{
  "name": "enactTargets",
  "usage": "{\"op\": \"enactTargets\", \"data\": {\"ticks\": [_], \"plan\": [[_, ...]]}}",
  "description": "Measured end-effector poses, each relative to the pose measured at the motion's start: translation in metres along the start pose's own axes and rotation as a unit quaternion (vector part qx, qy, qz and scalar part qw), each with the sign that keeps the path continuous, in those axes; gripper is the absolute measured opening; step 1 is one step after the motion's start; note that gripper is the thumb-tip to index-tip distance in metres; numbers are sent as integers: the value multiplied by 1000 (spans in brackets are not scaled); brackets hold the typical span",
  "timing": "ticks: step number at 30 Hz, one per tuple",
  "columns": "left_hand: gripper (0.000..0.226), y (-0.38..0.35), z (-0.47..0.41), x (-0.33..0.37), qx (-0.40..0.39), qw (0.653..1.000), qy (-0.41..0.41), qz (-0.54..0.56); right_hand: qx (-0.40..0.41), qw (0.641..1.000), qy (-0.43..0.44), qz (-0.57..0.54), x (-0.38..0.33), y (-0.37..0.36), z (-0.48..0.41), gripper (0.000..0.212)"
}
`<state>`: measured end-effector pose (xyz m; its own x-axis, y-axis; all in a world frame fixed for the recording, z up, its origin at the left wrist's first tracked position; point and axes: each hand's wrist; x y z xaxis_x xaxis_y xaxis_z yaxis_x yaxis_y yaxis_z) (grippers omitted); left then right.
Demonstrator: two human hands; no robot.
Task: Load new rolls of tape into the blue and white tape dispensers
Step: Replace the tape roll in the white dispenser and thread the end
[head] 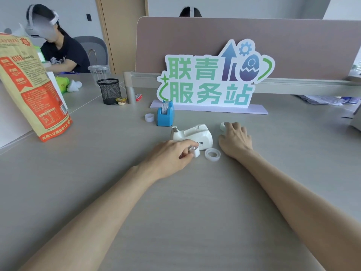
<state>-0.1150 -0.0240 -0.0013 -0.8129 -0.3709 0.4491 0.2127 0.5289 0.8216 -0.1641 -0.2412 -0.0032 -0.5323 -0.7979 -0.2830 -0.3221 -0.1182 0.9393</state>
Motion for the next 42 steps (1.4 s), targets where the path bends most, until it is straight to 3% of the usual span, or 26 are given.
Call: {"op": "enactTargets", "data": {"ticks": [8, 16, 19, 22, 28, 35, 42], "plan": [[16, 3, 1, 1, 8, 999, 7, 32, 41, 999, 28, 1, 12, 9, 31, 30], [22, 3, 1, 7, 55, 994, 10, 96, 91, 991, 93, -16, 24, 12, 45, 18], [22, 2, 1, 8, 67, 992, 17, 105, 153, 979, 122, -56, 19, 19, 51, 14], [23, 5, 1, 10, 88, 987, 33, 133, 204, 953, 152, -163, 6, 29, 60, 10], [18, 9, 1, 21, 127, 956, 70, 256, 51, 868, 109, -482, -25, 44, 86, 4], [15, 10, -2, 21, 153, 958, 51, 239, -25, 835, 68, -546, -28, 40, 89, 17], [15, 11, -1, 19, 139, 964, 36, 224, -44, 817, 58, -571, -25, 37, 86, 19]]}}
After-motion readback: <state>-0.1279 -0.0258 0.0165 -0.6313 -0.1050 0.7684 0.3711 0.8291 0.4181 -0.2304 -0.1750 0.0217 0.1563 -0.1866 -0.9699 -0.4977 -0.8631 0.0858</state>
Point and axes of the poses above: each hand's wrist, its own z-axis away from the middle knuckle, its own y-axis out of the back of the hand, x = y × z, and after that the axes turned 4 degrees about z, right-handed
